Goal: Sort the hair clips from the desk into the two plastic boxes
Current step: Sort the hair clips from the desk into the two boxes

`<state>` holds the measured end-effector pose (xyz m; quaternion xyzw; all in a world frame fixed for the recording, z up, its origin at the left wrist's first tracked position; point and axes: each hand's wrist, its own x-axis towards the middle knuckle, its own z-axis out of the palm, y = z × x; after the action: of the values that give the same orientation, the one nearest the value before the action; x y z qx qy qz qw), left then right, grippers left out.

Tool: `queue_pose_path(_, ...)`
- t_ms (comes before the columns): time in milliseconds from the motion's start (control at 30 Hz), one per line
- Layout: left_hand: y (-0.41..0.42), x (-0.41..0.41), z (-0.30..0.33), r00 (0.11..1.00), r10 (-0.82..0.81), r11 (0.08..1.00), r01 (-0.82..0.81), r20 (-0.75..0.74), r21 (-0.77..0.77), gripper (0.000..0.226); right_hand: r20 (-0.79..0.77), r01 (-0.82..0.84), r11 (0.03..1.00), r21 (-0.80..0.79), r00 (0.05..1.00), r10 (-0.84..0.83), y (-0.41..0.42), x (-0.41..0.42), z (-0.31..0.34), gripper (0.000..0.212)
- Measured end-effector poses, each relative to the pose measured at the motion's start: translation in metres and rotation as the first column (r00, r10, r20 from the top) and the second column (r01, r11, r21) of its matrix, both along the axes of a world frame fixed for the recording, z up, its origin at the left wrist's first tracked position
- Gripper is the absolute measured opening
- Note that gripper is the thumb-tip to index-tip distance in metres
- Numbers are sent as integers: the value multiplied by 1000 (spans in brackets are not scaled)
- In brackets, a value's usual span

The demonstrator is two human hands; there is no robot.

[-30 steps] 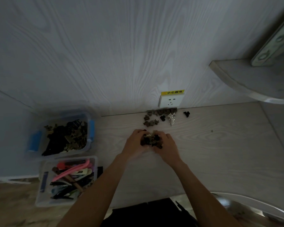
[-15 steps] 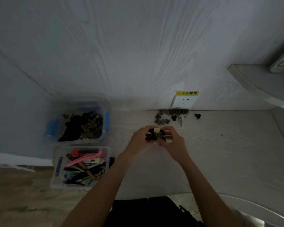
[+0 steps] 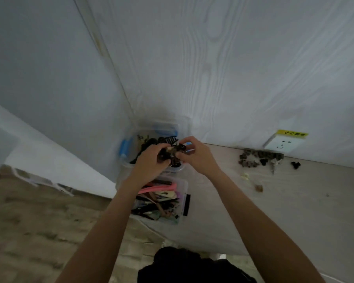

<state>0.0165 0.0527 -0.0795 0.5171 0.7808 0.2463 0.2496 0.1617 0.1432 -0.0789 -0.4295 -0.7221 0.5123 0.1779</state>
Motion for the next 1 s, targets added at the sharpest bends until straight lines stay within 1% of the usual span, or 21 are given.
queue_pose_path(67, -5, -12, -3, 997, -66, 997, 63, -43, -54, 49, 107, -42, 991, 123, 994, 29, 4, -11, 5, 38)
queue_pose_path(133, -6, -19, -3, 993, -104, 993, 100, -55, -67, 50, 166, -85, 982, 167, 985, 57, 6, -19, 9, 45)
queue_pose_path(200, -7, -24, -3, 986, -151, 987, 147, -64, -58, 49, 180, -113, 974, 199, 981, 77, 7, -27, 10, 45)
queue_pose_path(267, -8, -28, -6, 977, -200, 979, 196, -72, -58, 47, 177, -116, 959, 257, 982, 71, 5, -30, 10, 41)
queue_pose_path(333, -10, -31, -10, 964, -242, 970, 237, -111, -61, 43, 179, -127, 934, 334, 981, 70, 2, -30, 8, 36)
queue_pose_path(400, -12, -33, -14, 953, -252, 968, 247, -168, -50, 38, 194, -163, 917, 365, 976, 97, -2, -26, 6, 35)
queue_pose_path(467, -10, -32, -16, 940, -203, 976, 216, -273, 19, 33, 175, -160, 912, 377, 980, 99, -8, -19, 6, 33)
queue_pose_path(533, -11, -27, -14, 918, -102, 974, 170, -384, 147, 36, 129, -111, 909, 401, 990, 64, -14, -6, 9, 30)
queue_pose_path(567, -11, -23, -14, 908, -56, 963, 159, -414, 218, 38, 117, -86, 905, 416, 992, 41, -17, 3, 10, 29)
queue_pose_path(633, -9, -10, -12, 902, -18, 925, 179, -430, 336, 31, 119, -31, 894, 446, 993, -25, -24, 29, 7, 28)
queue_pose_path(700, -2, 10, -7, 916, -66, 869, 247, -395, 428, 21, 147, 37, 880, 473, 982, -120, -29, 60, -2, 26)
queue_pose_path(733, 5, 25, -6, 923, -120, 838, 292, -366, 462, 19, 169, 80, 881, 466, 969, -177, -30, 81, -9, 26)
queue_pose_path(800, 15, 53, -4, 931, -242, 808, 350, -274, 475, 21, 248, 141, 903, 405, 934, -257, -30, 114, -24, 30)
queue_pose_path(833, 21, 68, -5, 934, -298, 818, 356, -196, 452, 21, 296, 167, 916, 365, 912, -284, -28, 131, -31, 33)
queue_pose_path(900, 40, 98, -12, 932, -363, 869, 345, -18, 355, 27, 378, 212, 928, 307, 868, -324, -22, 168, -45, 39)
queue_pose_path(933, 50, 108, -18, 928, -372, 892, 346, 34, 292, 34, 405, 224, 928, 298, 851, -335, -18, 181, -49, 41)
queue_pose_path(1000, 73, 131, -32, 918, -393, 915, 384, 57, 125, 57, 436, 254, 926, 280, 826, -358, -8, 208, -56, 45)
